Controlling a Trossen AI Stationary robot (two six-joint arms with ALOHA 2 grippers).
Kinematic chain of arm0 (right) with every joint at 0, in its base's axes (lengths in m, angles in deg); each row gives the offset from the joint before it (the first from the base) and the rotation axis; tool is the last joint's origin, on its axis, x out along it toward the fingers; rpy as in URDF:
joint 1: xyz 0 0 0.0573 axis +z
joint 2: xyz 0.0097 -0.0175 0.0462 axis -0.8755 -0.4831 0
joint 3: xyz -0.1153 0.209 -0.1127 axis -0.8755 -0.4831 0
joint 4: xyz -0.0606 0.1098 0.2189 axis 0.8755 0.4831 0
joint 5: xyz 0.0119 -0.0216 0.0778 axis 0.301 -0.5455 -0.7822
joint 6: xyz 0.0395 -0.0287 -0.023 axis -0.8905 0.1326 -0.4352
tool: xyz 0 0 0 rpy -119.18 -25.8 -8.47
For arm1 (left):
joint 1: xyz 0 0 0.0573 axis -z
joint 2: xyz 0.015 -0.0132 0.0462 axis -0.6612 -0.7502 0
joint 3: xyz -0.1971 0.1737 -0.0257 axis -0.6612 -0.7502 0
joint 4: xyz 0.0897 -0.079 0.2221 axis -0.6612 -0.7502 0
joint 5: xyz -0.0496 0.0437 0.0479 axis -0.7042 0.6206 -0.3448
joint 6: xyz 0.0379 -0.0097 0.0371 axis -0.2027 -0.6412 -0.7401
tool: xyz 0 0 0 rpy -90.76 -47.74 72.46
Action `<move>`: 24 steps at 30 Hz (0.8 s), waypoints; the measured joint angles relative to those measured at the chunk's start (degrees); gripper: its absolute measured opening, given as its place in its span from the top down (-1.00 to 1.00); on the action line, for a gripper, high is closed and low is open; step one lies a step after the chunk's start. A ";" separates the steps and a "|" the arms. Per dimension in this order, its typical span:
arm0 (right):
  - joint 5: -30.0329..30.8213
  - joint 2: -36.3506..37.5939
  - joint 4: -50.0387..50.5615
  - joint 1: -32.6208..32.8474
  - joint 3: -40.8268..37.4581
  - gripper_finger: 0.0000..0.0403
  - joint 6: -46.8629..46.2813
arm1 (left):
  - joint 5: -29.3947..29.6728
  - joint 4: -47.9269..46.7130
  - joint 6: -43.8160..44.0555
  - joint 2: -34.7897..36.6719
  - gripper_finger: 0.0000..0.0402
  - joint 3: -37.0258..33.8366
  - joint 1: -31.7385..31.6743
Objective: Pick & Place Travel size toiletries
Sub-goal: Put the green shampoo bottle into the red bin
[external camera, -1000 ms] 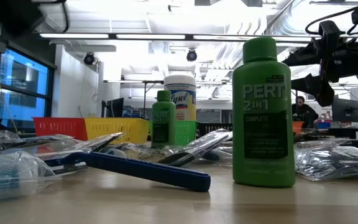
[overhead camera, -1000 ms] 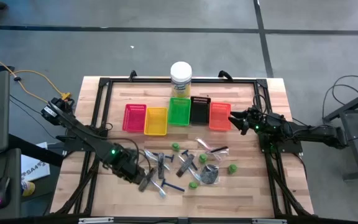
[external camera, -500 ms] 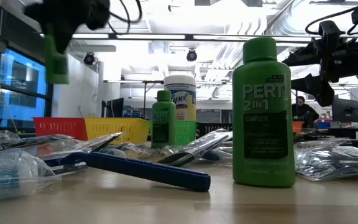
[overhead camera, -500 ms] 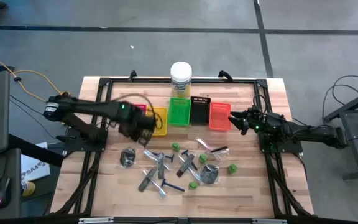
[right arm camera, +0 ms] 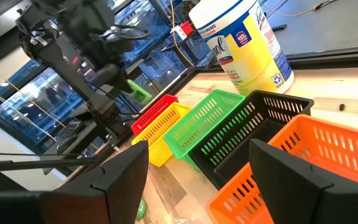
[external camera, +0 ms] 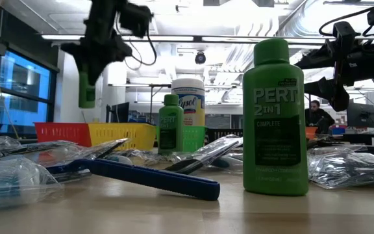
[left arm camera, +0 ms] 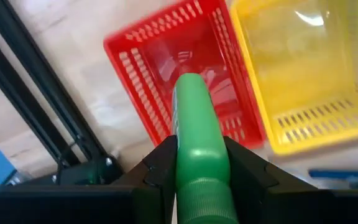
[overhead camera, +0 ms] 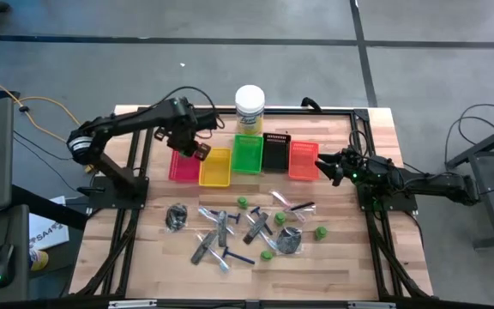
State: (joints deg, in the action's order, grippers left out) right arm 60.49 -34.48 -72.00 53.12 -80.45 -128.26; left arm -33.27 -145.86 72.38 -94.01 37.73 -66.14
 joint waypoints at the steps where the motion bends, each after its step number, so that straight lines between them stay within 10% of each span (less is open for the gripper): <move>1: 0.01 0.00 0.01 0.00 -0.01 -0.32 0.00 | 0.00 0.71 -0.68 -0.74 0.50 -0.02 -0.72; 24: 0.01 0.00 0.02 0.00 -0.02 -0.32 0.00 | -2.06 16.71 -0.03 -1.63 0.50 -14.89 -9.06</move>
State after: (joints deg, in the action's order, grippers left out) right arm 60.50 -34.48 -71.98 53.12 -80.47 -128.26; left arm -35.33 -129.15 72.35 -95.64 22.84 -75.20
